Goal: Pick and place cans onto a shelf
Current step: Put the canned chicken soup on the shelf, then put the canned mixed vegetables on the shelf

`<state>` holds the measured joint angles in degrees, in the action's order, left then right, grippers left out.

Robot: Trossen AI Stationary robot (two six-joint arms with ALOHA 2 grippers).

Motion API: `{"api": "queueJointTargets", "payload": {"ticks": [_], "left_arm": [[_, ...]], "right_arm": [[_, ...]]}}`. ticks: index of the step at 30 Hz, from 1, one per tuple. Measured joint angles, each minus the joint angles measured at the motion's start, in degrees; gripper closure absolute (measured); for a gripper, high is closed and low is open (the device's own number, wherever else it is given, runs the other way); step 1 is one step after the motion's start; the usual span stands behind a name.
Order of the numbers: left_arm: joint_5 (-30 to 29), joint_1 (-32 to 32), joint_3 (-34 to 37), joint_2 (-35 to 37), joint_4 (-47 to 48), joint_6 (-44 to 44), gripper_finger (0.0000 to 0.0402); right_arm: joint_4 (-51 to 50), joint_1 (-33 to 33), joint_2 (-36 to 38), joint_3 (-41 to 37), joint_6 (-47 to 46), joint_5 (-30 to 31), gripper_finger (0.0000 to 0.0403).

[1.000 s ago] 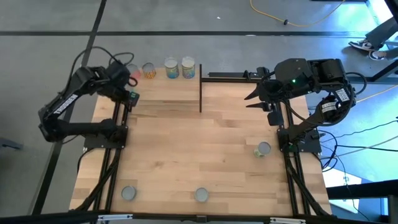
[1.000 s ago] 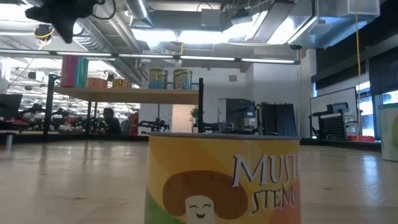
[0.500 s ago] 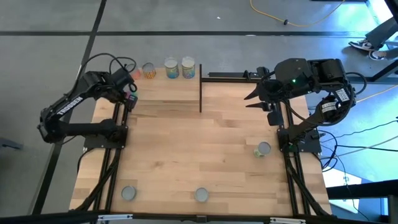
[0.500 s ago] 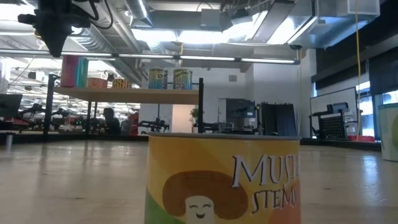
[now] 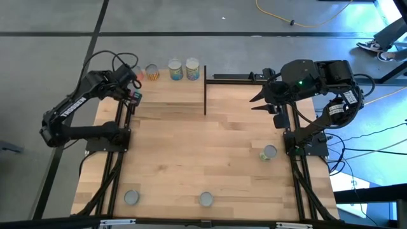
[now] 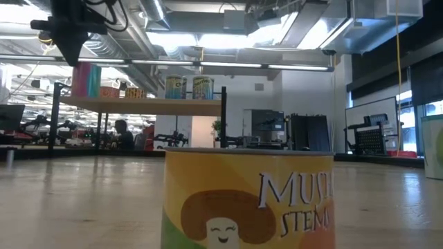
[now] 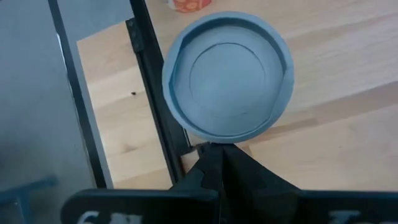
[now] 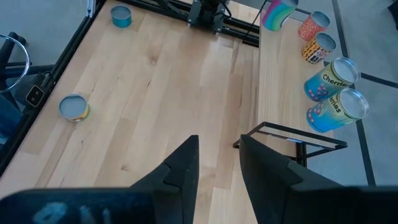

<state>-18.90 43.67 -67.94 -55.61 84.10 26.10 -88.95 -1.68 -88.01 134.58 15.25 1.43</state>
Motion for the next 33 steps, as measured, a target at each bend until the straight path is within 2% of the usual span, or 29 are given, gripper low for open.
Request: {"api": "queueJointTargets", "payload": {"ticks": [11,16,22,26,28,31,33], "left_arm": [[0.82,2.49,0.00,-1.90,-3.75,-4.88,0.0401],[6.40,1.92,-1.13,-1.16,-2.92,-4.14,0.0401],[12.12,-2.58,-8.79,0.23,2.87,-3.26,0.0401],[13.82,-6.90,-13.88,1.72,3.72,-2.69,0.0401],[13.94,-8.65,-15.39,2.73,3.73,-2.26,0.0401],[13.87,-10.66,-16.15,4.30,3.76,-0.55,0.0401],[13.49,-11.61,-16.15,5.55,3.75,0.93,0.0401]], "right_arm": [[-0.05,-0.01,0.00,0.00,0.02,0.00,0.0286],[-0.22,-0.01,0.00,0.00,0.00,0.00,0.0286],[-1.16,0.01,0.34,-0.04,-4.85,-0.21,0.0286],[-0.92,-0.15,1.73,-0.84,-11.77,-4.07,0.0286],[-0.89,-0.89,2.96,-2.78,-13.37,-8.17,0.0286],[-1.04,-2.62,6.55,-9.16,-13.48,-14.42,0.0286],[-0.99,-3.90,9.49,-14.65,-13.86,-14.58,0.0286]]}}
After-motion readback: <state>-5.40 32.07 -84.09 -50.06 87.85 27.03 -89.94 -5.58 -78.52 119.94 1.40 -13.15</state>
